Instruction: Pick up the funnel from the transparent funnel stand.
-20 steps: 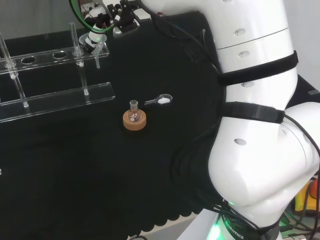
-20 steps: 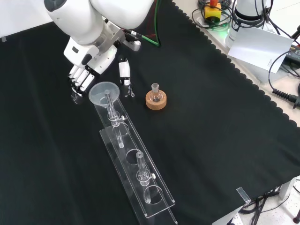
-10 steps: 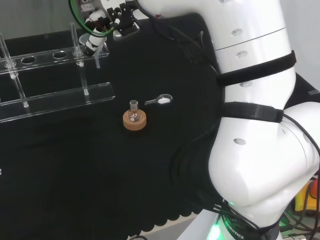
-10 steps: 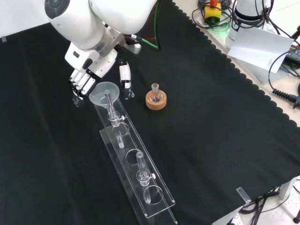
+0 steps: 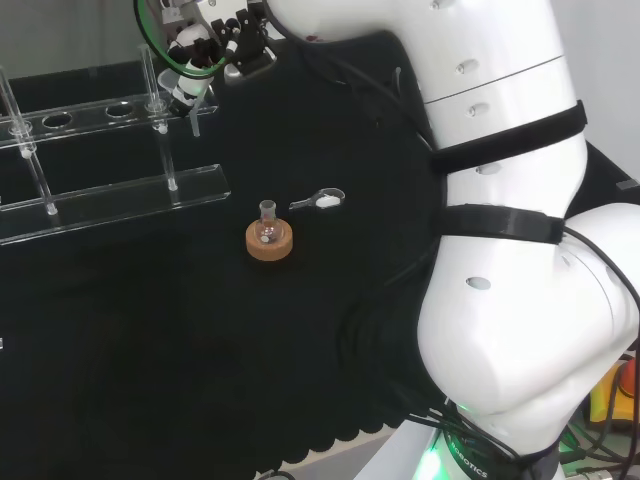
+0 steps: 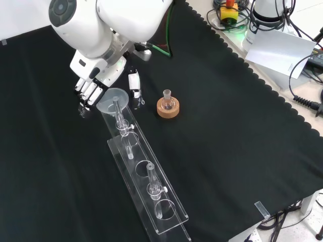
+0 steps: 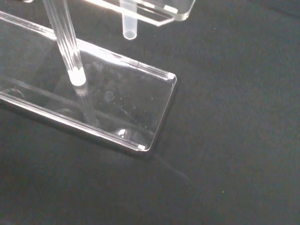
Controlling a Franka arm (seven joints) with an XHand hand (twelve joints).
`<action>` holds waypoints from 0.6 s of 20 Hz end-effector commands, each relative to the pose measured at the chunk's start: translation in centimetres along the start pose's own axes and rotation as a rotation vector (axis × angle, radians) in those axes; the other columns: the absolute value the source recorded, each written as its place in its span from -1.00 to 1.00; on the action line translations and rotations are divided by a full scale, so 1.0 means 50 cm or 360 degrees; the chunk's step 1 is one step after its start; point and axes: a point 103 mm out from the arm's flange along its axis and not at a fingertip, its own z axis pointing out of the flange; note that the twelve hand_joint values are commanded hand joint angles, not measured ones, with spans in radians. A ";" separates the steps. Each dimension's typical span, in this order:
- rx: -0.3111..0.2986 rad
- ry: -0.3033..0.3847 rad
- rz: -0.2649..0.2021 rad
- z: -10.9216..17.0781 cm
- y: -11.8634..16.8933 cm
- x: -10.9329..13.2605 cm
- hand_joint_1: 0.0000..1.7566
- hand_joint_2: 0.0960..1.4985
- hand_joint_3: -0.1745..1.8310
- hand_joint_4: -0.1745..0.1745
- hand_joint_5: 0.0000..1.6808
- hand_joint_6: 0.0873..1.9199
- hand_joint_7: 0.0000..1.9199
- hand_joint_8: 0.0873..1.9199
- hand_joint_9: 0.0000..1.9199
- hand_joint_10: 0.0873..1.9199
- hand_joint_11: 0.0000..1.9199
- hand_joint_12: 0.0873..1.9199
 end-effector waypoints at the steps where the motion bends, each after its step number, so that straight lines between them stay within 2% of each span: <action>1: -0.0014 -0.0075 0.0014 -0.001 0.001 0.004 -0.34 0.05 -0.70 -0.36 -0.83 -1.00 -0.94 -0.34 -0.54 -0.29 -0.78 0.46; 4: -0.0012 -0.0106 0.0024 -0.006 0.002 0.008 -0.29 0.05 -0.66 -0.37 -0.72 -1.00 -0.76 -0.30 -0.38 -0.36 -0.66 0.40; 8: -0.0026 -0.0199 0.0051 -0.022 0.001 0.013 -0.23 0.04 -0.60 -0.31 -0.48 -1.00 -0.54 -0.32 -0.23 -0.43 -0.51 0.32; 12: -0.0109 -0.0256 0.0071 -0.050 -0.013 0.011 -0.20 0.02 -0.55 -0.30 -0.38 -1.00 -0.43 -0.33 -0.16 -0.46 -0.44 0.28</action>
